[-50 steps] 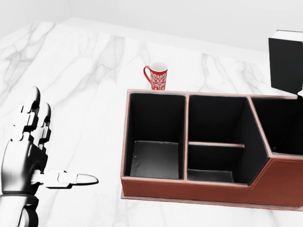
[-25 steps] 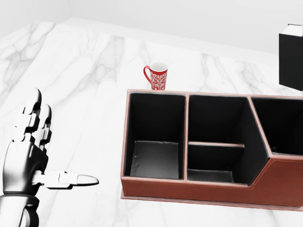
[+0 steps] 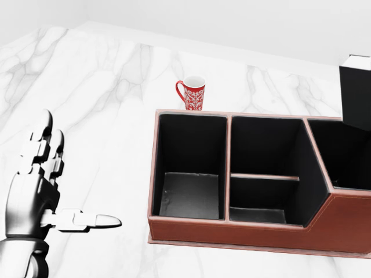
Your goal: Pick up the book and place it in the right compartment of the caddy.
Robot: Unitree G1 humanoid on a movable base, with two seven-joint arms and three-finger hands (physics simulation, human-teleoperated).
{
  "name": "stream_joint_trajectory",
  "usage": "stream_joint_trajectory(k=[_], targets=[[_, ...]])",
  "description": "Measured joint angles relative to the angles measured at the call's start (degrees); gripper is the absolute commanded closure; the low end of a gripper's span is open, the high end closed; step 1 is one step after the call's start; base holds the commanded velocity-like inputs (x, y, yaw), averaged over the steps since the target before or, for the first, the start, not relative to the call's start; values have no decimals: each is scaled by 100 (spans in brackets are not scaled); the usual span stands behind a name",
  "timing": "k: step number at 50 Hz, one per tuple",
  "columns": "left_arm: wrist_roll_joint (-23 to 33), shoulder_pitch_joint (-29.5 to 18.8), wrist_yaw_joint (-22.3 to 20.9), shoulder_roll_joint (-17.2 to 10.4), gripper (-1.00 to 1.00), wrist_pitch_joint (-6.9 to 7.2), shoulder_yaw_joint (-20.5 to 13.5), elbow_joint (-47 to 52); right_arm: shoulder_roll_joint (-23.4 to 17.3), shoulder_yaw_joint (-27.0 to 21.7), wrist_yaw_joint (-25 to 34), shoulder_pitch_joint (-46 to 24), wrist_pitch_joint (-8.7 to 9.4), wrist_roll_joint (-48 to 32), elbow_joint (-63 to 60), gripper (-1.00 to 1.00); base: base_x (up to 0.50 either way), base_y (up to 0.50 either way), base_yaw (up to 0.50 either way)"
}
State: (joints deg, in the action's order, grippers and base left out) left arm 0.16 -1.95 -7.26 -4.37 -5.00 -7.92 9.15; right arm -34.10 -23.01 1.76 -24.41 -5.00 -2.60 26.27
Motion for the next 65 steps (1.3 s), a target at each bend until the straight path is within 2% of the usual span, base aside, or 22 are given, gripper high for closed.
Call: stream_joint_trajectory(k=[12,31,39,50,65], targets=[[32,-5,5,-1,-100,0,7,-64,94,-168,156,336,81,39,-508,100,0,0,0],[74,-15,8,-10,-100,0,17,-187,497,-328,500,899,237,-74,-1391,100,0,0,0],[100,-11,11,-7,-100,0,26,-205,624,-301,552,965,174,-185,-1458,100,0,0,0],[128,-18,14,-9,-100,0,33,-253,615,-171,452,783,0,-304,-1124,100,0,0,0],[143,-29,18,-12,-100,0,38,-300,545,-35,298,607,0,-377,-652,100,0,0,0]])
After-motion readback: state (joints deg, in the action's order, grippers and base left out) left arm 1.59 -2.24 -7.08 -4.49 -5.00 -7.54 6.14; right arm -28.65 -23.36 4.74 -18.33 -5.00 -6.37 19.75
